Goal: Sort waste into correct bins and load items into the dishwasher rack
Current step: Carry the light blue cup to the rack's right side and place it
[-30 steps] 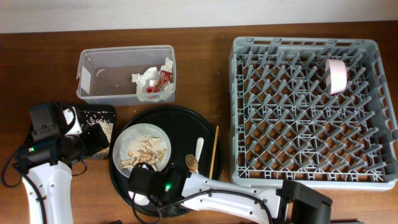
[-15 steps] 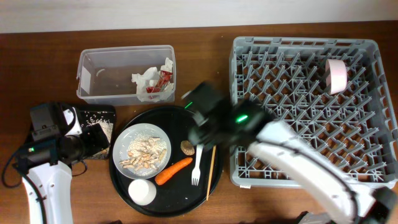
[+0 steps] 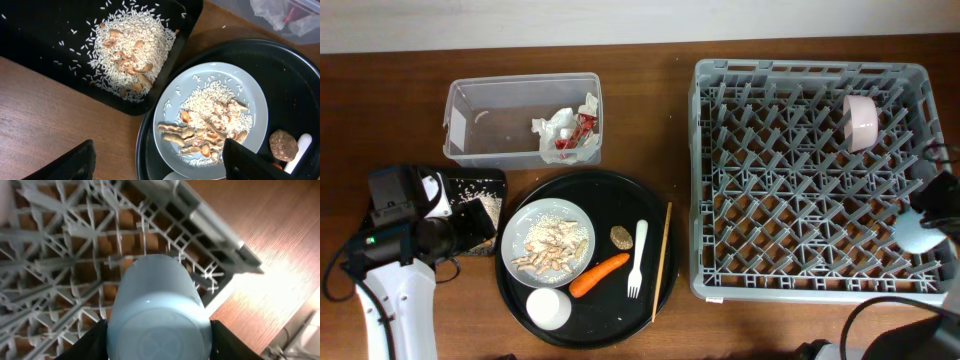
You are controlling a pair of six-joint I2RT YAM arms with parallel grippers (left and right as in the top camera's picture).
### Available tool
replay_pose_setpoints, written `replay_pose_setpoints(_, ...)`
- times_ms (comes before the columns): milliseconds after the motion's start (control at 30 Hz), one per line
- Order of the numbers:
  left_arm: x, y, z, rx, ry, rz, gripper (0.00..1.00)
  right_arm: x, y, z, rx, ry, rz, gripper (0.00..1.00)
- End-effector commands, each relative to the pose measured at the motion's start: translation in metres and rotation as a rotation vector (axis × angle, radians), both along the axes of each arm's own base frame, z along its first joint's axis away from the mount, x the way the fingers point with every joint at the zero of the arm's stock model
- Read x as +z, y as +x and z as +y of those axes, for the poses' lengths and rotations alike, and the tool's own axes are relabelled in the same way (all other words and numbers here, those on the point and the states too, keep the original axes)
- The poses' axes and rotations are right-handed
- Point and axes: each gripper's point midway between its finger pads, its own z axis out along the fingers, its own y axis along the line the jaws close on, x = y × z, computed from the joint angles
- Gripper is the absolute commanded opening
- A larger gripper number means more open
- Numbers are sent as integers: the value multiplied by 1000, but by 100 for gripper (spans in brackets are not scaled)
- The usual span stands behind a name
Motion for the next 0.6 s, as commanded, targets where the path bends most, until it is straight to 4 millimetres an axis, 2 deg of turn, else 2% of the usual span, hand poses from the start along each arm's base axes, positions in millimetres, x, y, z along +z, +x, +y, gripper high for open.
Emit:
replay_pose_setpoints(0,4,1,3,15,8,-12,81,-24,-8,-1,-43,3,22,46)
replay_pose_setpoints(100,4,1,3,15,8,-12,81,-43,-6,-1,-43,0,16,49)
replay_pose_setpoints(133,4,1,3,15,8,-12,81,-43,-6,-1,-42,2,13,66)
replay_pose_setpoints(167,4,1,3,15,8,-12,81,-44,1,4,-29,36,-19,93)
replay_pose_setpoints(200,4,1,3,15,7,-12,81,-44,3,7,-25,49,-29,95)
replay_pose_setpoints(267,4,0,2,15,6,-8,81,-40,8,15,-3,76,-62,91)
replay_pose_setpoints(333,3,-2,1,14,1,3,81,-10,17,25,41,32,-125,90)
replay_pose_setpoints(400,-8,-8,-11,-6,-61,28,80,20,32,54,175,10,-190,82)
replay_pose_setpoints(433,-21,-18,-16,-8,-88,70,79,29,38,80,280,3,-203,73)
replay_pose_setpoints(467,-38,-31,-24,18,-137,127,76,32,44,107,382,7,-200,59)
replay_pose_setpoints(533,-65,-52,-36,35,-198,209,72,30,50,132,488,8,-177,42)
replay_pose_setpoints(567,-79,-64,-40,55,-216,254,66,29,53,141,532,10,-169,39)
